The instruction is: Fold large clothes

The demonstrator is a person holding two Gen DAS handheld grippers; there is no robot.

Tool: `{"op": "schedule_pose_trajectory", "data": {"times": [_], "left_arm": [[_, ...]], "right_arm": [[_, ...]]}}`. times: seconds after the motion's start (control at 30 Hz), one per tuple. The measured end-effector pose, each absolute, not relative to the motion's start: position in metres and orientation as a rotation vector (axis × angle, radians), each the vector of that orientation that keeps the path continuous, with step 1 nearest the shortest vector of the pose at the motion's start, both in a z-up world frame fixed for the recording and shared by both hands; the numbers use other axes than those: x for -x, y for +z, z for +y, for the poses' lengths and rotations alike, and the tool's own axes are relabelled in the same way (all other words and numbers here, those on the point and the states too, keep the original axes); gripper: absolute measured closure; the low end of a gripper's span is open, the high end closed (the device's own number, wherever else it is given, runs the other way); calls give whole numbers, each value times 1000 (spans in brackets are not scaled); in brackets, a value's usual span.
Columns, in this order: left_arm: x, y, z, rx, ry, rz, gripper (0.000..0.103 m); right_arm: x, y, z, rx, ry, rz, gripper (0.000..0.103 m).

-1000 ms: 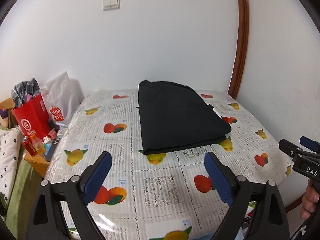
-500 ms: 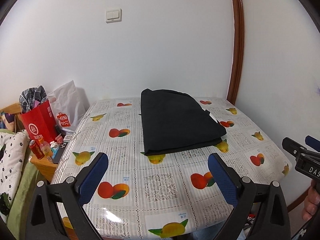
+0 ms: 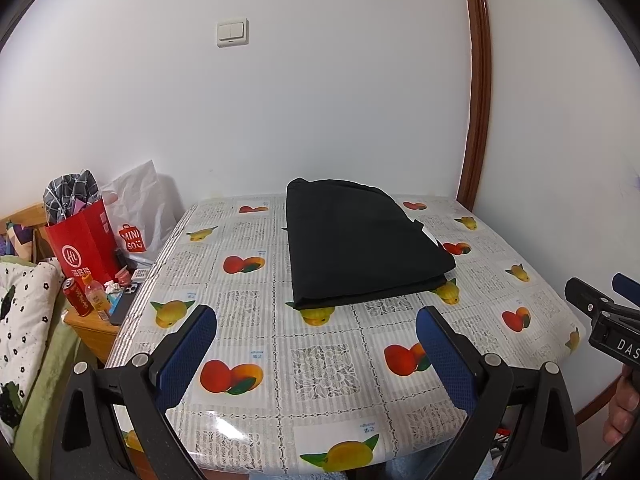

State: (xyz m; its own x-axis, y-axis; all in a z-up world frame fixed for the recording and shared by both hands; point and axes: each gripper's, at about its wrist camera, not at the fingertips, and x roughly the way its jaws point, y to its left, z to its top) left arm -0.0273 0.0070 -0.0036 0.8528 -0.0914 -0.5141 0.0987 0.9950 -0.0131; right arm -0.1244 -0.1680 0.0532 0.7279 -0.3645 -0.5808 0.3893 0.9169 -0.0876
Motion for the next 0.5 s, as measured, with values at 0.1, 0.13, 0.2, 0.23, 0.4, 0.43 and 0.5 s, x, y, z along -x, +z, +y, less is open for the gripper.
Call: {"op": "schedule_pose_trajectory", "data": {"times": [0.1, 0.13, 0.2, 0.23, 0.4, 0.43, 0.5], "left_arm": [[28, -4, 8, -16, -101, 540, 2], [27, -4, 8, -16, -102, 540, 2], [27, -4, 8, -16, -99, 540, 2], [27, -4, 8, -15, -97, 541, 2], [27, -4, 8, -12, -93, 544, 2], [27, -4, 8, -12, -92, 544, 2], [27, -4, 8, -12, -93, 543, 2]], "right_arm": [[125, 53, -167, -41, -414, 628, 3], [125, 53, -167, -40, -412, 629, 3], [124, 53, -166, -37, -413, 631, 3], [124, 53, -167, -36, -414, 632, 3], [124, 52, -166, -34, -417, 633, 3], [125, 52, -165, -35, -417, 631, 3], [124, 52, -166, -34, -415, 631, 3]]}}
